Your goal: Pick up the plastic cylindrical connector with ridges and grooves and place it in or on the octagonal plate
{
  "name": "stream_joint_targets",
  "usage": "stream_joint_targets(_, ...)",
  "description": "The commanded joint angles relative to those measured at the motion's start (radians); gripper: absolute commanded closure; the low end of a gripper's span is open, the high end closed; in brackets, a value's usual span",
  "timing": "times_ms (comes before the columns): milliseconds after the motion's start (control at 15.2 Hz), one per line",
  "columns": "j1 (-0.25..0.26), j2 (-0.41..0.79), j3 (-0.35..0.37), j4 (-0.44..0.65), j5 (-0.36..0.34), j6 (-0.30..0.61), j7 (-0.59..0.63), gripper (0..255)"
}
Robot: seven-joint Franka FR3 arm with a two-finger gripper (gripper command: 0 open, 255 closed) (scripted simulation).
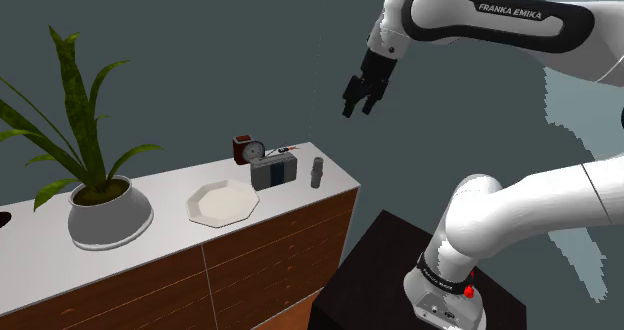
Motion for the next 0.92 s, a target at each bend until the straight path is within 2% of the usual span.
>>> stream_joint_targets(0,0.000,0.000,0.000,0.000,0.000,0.000,0.000,0)
stream_joint_targets(462,-0.028,0.176,-0.049,-0.043,-0.028,0.182,-0.039,0)
stream_joint_targets(858,-0.047,0.361,-0.094,-0.035,-0.040,0.327,-0.073,0)
